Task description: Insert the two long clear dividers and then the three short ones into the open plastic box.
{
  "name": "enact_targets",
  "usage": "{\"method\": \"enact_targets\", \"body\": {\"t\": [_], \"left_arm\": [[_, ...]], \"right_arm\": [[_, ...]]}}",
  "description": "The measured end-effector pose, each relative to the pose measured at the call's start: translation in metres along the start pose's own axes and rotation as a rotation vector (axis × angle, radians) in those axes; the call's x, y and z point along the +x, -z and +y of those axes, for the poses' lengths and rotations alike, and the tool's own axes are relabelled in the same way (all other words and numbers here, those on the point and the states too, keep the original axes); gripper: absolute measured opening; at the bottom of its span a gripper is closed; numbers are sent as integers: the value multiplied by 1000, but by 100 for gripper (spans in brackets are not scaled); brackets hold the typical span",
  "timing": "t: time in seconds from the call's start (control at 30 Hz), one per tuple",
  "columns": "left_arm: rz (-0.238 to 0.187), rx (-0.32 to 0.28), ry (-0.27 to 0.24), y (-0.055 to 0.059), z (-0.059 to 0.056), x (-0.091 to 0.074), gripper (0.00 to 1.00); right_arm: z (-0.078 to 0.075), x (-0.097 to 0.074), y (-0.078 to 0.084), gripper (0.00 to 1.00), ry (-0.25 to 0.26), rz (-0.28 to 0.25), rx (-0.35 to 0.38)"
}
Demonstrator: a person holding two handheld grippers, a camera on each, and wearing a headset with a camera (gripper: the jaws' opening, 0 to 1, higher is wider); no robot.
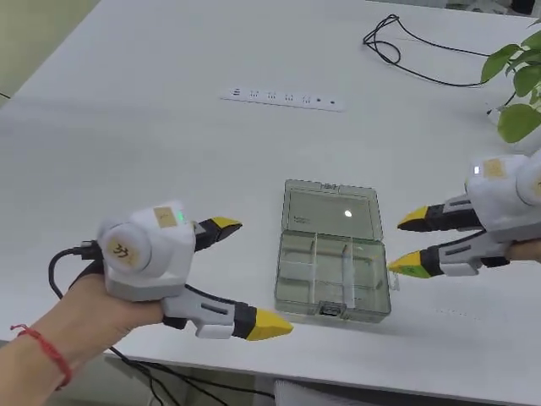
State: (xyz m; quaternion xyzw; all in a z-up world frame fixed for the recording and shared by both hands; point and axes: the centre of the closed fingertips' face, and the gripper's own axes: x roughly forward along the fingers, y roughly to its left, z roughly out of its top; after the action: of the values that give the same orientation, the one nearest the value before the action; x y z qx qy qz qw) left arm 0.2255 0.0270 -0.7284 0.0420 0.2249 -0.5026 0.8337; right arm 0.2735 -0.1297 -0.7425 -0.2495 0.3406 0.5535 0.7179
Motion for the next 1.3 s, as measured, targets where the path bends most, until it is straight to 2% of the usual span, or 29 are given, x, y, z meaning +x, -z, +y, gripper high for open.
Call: {"method": "enact_targets", "body": {"t": [0.23, 0.37, 0.43, 0.47, 0.63, 0.7, 0.97, 1.03, 1.3], "left_arm": [[3, -2, -2, 1, 1, -1, 100], [6, -3, 0, 2, 1, -2, 100], [8, -4, -1, 2, 2, -2, 100], [8, -6, -1, 2, 2, -2, 100], [10, -6, -2, 1, 3, -2, 100], [11, -8, -1, 1, 3, -3, 100], [12, -13, -8, 1, 6, -3, 100], [13, -18, -11, 2, 7, -4, 100], [20, -28, -15, 6, 8, -5, 100]], "right_arm": [[0, -10, 30, 53, -8, 70, -21], [-2, -13, 55, 54, -22, 155, -64], [-3, -12, 63, 54, -26, 175, -68], [-9, -10, 74, 55, -34, 192, -74], [-10, -6, 96, 54, -52, 276, -124], [-11, -4, 103, 53, -58, 306, -155], [-14, 9, 125, 50, -82, 390, -201], [-21, 12, 134, 48, -86, 407, -213], [-22, 13, 142, 46, -89, 447, -224]]}}
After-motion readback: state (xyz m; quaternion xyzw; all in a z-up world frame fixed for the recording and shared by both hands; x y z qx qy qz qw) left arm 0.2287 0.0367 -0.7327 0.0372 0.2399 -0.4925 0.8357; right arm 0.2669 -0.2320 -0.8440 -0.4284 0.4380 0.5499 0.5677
